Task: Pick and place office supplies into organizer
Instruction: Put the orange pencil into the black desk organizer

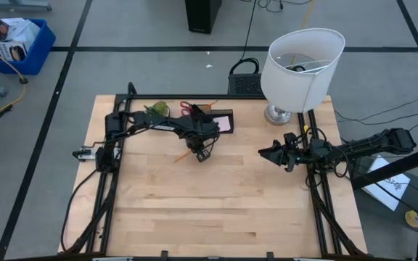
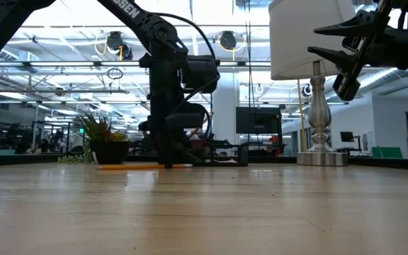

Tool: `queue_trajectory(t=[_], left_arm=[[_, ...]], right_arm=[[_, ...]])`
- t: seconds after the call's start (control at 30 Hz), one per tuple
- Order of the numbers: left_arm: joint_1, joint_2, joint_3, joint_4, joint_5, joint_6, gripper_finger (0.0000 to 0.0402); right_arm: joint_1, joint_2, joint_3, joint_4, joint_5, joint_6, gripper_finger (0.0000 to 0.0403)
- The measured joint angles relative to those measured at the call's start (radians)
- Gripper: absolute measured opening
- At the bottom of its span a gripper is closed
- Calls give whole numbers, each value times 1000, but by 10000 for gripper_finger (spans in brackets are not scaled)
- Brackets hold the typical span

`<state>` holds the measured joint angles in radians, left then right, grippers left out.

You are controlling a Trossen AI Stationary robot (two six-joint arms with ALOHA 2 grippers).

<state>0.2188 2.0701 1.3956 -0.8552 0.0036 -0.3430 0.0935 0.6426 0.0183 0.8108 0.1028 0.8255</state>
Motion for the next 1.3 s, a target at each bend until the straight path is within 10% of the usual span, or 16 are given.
queue_trajectory(t=[1.3], left_arm=[[-105,-245,-4,197,-134,-179,27]], right_arm=[[0,0,0,0,0,0,116]])
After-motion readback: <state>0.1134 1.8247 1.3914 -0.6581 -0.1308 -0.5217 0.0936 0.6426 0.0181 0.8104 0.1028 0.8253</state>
